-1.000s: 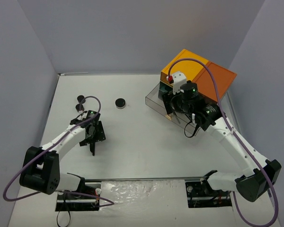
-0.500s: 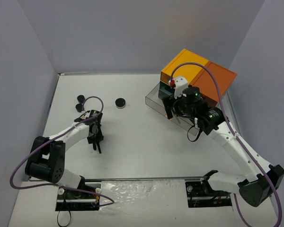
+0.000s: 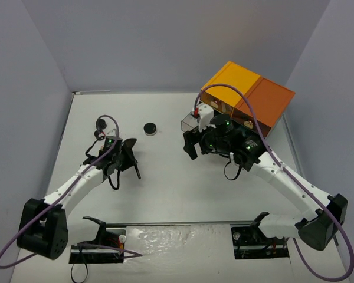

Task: Organize the makeup

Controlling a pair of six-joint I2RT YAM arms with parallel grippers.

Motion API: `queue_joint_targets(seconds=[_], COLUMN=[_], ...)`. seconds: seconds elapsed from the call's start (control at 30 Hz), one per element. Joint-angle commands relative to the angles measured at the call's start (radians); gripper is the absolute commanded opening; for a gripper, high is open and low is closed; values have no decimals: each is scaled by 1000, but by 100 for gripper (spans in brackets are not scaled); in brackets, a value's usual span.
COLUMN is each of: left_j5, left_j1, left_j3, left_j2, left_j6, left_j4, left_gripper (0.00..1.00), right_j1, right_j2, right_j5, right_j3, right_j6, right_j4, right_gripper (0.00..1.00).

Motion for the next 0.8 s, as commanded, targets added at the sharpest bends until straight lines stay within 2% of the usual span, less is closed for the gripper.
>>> queue_joint_targets(seconds=[0.0,0.17,0.3,0.5,0.63,0.77], left_j5=[71,64,44,25,21,21], left_j1=[-38,-108,-184,-239,-250,-261], left_j3=[50,75,72,80,83,87], left_j2=[-141,-182,-189,-182,-194,-197], left_j6=[-175,-252,-320,-357,-373,-369], left_j4=[232,376,440,483,504,498], left_gripper=[0,0,0,2,1,1], right_j1=[106,159,199,232,246,248], right_j2=[57,113,171,226,253,254], right_j5=[-61,-85,-50,-16,14,41], right_j3=[5,-15,16,40,49,50], right_j6=[107,178,178,197,195,183], right_j4=[154,271,305,338,345,350], right_gripper=[84,83,81,77,71,54])
